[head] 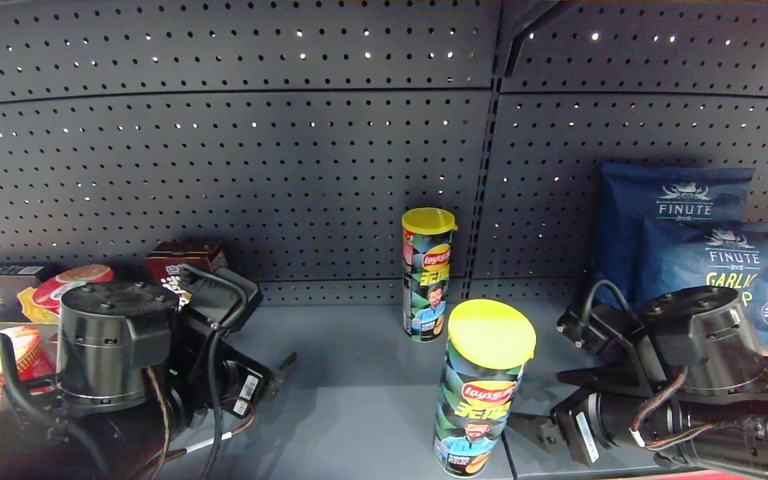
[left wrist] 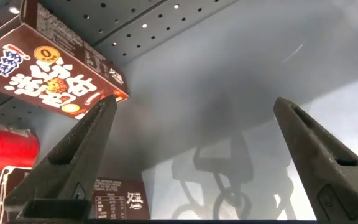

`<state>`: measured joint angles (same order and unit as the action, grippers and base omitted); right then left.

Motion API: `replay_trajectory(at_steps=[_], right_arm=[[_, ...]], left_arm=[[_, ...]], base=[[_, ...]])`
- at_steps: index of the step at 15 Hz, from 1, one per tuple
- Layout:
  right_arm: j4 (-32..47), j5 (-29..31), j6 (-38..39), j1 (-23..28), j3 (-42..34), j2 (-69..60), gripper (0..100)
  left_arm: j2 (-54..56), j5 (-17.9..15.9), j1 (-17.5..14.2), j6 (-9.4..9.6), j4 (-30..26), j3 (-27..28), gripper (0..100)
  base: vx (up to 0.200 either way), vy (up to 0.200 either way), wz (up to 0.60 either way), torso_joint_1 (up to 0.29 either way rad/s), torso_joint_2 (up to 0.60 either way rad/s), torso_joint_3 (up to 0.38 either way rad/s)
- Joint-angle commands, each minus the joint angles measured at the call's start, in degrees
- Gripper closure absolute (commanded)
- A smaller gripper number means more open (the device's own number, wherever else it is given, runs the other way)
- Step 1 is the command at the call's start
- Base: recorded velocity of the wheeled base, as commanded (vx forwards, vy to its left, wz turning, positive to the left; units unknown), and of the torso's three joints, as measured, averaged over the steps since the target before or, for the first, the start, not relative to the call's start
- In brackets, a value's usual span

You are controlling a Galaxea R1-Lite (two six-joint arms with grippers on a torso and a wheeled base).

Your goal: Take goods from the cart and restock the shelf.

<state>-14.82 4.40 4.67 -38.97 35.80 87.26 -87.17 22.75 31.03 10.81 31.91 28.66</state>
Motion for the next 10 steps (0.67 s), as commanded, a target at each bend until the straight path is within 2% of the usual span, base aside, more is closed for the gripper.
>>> replay_trajectory(at_steps=[1,10], right_arm=[[-0.03,-0.01,-0.01,-0.49,0.14,0.63,0],[-0.91,-0.09,-0.01,-1.37,1.46,2.83,0]], left_arm=[[-0.19,0.02,0.0,0.0,-0.01,-0.01,0],[-0.36,0.02,0.0,0.0,-0.01,-0.01,0]], base=[[0.0,0.0,0.0,0.0,0.0,0.0],[0.0,0.0,0.0,0.0,0.0,0.0]])
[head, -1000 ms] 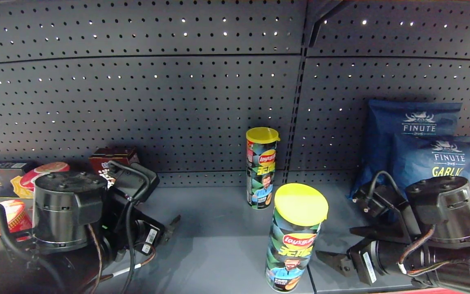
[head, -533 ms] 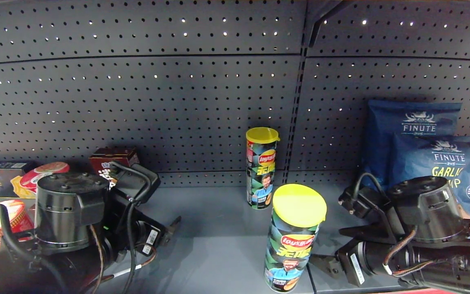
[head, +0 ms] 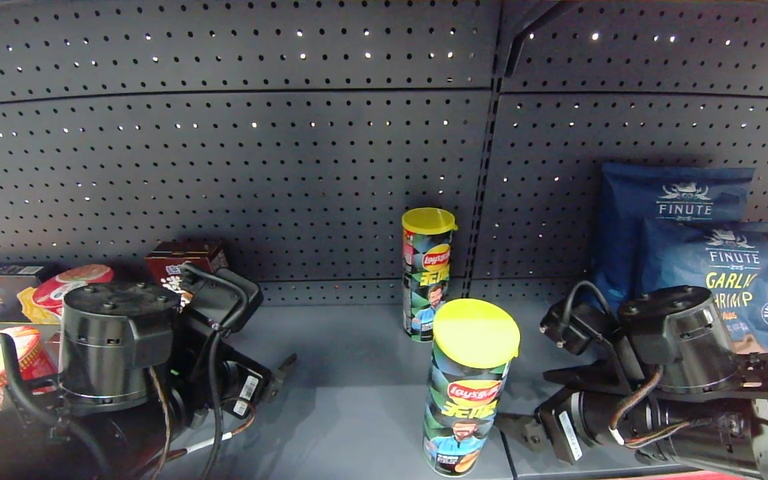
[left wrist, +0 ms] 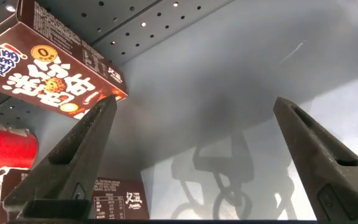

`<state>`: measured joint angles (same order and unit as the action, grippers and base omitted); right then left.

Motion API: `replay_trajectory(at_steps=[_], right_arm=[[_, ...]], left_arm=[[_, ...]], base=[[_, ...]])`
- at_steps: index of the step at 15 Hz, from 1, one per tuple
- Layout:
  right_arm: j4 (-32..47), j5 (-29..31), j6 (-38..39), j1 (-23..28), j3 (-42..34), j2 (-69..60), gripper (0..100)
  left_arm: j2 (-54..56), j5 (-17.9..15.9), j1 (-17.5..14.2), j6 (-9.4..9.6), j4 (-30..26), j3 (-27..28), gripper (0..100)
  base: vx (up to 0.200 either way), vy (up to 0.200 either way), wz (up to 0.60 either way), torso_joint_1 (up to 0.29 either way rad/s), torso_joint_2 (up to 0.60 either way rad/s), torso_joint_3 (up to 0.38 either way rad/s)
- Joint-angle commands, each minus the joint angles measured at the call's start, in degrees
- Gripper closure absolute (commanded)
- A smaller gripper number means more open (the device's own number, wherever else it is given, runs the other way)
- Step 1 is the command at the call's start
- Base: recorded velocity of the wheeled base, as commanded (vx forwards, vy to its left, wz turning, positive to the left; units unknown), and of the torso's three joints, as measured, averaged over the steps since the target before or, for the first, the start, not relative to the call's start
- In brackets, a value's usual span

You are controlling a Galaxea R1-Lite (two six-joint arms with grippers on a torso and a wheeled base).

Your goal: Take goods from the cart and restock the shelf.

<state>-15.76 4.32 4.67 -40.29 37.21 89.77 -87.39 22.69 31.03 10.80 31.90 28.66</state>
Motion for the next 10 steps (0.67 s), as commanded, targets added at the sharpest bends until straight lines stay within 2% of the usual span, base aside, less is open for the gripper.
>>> replay_trajectory(at_steps=[1,10], right_arm=[[-0.32,-0.01,-0.01,-0.23,0.5,0.58,0],[-0.32,-0.01,0.08,-1.81,1.73,1.72,0]], left_arm=[[-0.32,-0.1,0.0,0.01,0.0,-0.01,0],[-0.41,-0.36,0.0,0.1,0.0,-0.27,0]], base=[[0.0,0.0,0.0,0.0,0.0,0.0],[0.0,0.0,0.0,0.0,0.0,0.0]])
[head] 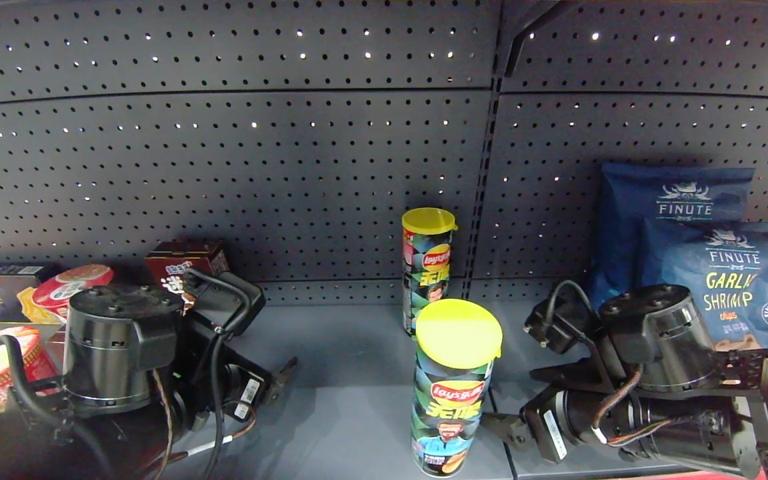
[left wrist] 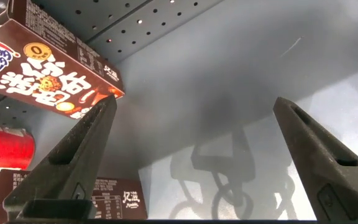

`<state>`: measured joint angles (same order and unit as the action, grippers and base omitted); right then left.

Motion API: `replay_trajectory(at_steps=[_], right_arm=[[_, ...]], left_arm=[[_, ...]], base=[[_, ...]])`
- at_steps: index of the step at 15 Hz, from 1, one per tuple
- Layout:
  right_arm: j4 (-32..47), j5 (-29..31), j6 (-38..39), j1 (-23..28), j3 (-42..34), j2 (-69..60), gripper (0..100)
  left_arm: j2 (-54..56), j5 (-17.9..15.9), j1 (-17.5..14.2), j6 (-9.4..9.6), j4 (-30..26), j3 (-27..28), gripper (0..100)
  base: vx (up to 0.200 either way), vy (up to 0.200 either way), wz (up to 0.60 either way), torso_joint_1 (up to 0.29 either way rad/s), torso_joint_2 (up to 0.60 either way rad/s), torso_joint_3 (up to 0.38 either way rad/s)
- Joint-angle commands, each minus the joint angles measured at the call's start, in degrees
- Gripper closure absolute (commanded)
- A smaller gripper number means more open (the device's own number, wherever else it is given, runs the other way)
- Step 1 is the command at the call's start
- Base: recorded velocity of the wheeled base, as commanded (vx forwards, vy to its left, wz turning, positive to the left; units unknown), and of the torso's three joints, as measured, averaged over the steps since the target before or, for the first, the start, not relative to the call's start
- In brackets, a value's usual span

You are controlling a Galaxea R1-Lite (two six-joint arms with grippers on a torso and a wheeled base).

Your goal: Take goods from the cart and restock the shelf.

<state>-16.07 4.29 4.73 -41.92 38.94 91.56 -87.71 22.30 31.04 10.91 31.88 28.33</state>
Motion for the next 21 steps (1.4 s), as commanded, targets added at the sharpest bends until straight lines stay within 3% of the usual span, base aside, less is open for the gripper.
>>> replay_trajectory(at_steps=[1,11,13,15,21], right_arm=[[-0.02,0.02,0.02,-0.35,-0.09,-0.07,0],[-0.02,0.02,0.1,-0.09,-3.52,-2.0,0],[-0.02,0.02,0.1,0.18,-3.08,-1.65,0],[-0.02,0.1,0.1,0.18,-2.02,-0.86,0],[-0.02,0.63,0.1,0.09,-0.09,0.55,0]], left_arm=[[0.0,0.03,-0.01,-0.01,0.03,0.06,0],[0.35,0.03,0.08,0.25,0.03,-2.14,0],[1.31,-1.55,-0.8,5.7,2.75,-5.66,0],[2.19,-3.4,-2.74,8.16,3.98,-7.5,0],[2.98,-3.4,-3.09,8.25,3.98,-7.15,0]], base=[[0.0,0.0,0.0,0.0,0.0,0.0],[0.0,0.0,0.0,0.0,0.0,0.0],[0.0,0.0,0.0,0.0,0.0,0.0],[0.0,0.0,0.0,0.0,0.0,0.0],[0.0,0.0,0.0,0.0,0.0,0.0]])
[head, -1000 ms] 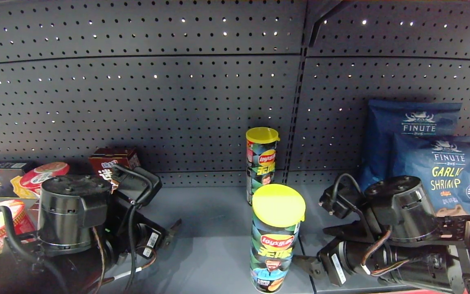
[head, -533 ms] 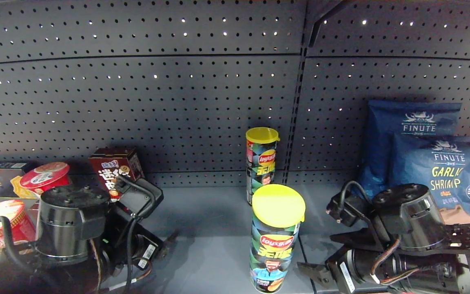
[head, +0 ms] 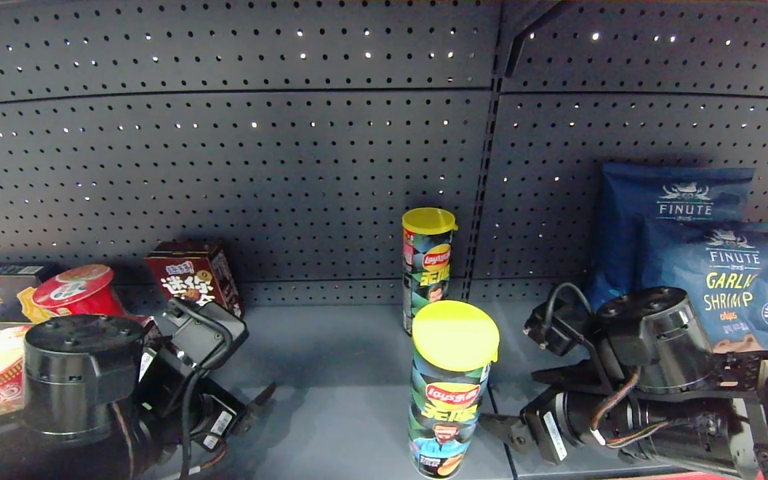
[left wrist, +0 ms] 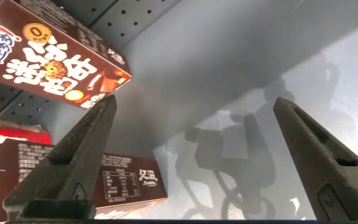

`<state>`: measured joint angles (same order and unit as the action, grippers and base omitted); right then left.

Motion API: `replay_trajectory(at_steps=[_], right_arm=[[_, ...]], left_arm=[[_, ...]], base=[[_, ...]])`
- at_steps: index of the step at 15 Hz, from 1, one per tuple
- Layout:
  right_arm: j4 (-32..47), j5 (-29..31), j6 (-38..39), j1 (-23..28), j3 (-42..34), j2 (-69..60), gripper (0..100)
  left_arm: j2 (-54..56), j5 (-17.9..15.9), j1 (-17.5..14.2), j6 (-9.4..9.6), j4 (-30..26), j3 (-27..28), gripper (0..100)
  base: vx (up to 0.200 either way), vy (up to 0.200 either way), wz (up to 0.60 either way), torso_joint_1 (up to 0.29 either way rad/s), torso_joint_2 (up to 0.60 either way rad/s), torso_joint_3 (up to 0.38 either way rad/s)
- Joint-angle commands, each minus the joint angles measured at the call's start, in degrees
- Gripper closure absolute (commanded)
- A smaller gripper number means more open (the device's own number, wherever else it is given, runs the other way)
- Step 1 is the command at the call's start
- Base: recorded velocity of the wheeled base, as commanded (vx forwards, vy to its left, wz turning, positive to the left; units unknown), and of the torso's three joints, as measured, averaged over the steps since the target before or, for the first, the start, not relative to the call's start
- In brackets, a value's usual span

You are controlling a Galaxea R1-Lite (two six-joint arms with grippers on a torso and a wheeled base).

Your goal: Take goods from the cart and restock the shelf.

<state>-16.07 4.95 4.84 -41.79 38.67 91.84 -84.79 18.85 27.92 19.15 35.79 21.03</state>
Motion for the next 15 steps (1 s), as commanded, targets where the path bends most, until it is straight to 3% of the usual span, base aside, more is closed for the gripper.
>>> replay_trajectory(at_steps=[1,15], right_arm=[[-0.02,-0.03,-0.01,-0.05,0.18,0.27,0],[-0.1,0.06,-0.01,-1.28,1.85,2.73,0]], left_arm=[[0.15,0.05,0.03,0.01,0.07,0.15,0],[-1.52,-0.13,0.03,0.01,0.07,2.26,0]], base=[[0.0,0.0,0.0,0.0,0.0,0.0],[0.0,0.0,0.0,0.0,0.0,0.0]])
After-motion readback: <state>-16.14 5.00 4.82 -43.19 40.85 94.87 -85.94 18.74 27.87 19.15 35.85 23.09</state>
